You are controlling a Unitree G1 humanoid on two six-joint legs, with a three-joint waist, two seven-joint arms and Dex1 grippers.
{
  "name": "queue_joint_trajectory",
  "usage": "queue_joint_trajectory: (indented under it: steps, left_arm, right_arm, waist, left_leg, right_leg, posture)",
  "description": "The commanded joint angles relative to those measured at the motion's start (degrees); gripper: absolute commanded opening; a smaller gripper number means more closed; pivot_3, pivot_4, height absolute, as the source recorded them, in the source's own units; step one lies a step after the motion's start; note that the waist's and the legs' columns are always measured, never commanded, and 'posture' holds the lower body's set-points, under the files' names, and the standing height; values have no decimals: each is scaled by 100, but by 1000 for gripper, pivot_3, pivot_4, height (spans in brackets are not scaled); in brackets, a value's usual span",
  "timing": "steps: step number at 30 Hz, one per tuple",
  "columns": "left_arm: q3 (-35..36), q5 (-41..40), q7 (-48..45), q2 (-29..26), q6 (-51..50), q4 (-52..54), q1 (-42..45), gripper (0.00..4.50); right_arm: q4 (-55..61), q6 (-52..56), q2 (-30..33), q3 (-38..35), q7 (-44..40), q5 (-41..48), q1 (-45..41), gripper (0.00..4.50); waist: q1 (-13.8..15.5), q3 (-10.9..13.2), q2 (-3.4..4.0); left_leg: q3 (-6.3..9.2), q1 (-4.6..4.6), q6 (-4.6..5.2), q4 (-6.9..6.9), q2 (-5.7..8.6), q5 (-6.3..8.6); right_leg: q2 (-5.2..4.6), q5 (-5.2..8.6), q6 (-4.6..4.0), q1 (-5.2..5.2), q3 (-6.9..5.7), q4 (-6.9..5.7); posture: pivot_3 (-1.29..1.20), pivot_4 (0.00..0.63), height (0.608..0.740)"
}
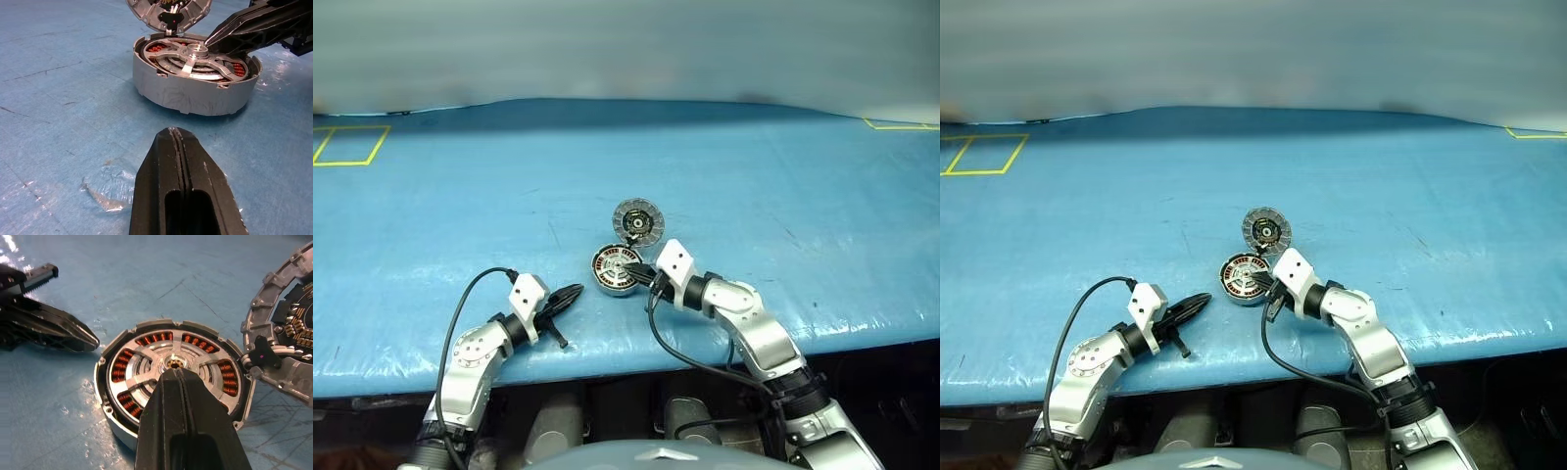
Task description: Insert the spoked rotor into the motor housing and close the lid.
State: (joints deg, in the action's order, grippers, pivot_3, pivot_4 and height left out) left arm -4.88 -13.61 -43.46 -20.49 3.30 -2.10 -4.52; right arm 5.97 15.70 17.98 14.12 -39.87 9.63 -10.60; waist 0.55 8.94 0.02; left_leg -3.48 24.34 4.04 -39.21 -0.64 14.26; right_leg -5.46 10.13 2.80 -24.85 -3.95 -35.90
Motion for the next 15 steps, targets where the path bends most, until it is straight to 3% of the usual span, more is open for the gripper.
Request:
queue_joint_trajectory:
  steps: [1, 6, 9, 15]
  left_arm:
    - [10, -4, -14, -6, 81, 99, -29, 0]
    - [7, -2, -25, -2, 90, 93, -11, 0]
    - [19, -15, -43, -6, 100, 80, 7, 0]
    - [43, -23, -67, 1, 108, 0, 113, 0]
  right_arm:
    - [616, 50, 35, -761, 28, 668, 21, 13]
    - [596, 255, 592, -1274, 65, 643, 167, 13]
    - [16, 281, 1014, -1460, 333, 283, 50, 13]
    - [-1893, -386, 437, -1635, 479, 390, -1268, 13]
  waist:
    - [8, 0, 0]
    - [19, 0, 0]
    - [20, 0, 0]
    - [-107, 4, 2]
  left_leg:
    - [0, 1, 0, 0, 1, 0]
    - [1, 1, 0, 2, 1, 1]
    - [0, 3, -1, 2, 2, 1]
    - [-8, 7, -5, 0, -3, -5]
  right_leg:
    - [-1, 0, 0, 0, 1, 1]
    - [-2, 0, -1, -1, -1, 2]
    - [-3, 0, -2, -3, -1, 3]
    - [4, -10, -2, 9, 5, -5]
  posture:
    - [0, 150, 740]
    - [0, 150, 740]
    - [0, 150, 740]
    - [0, 150, 740]
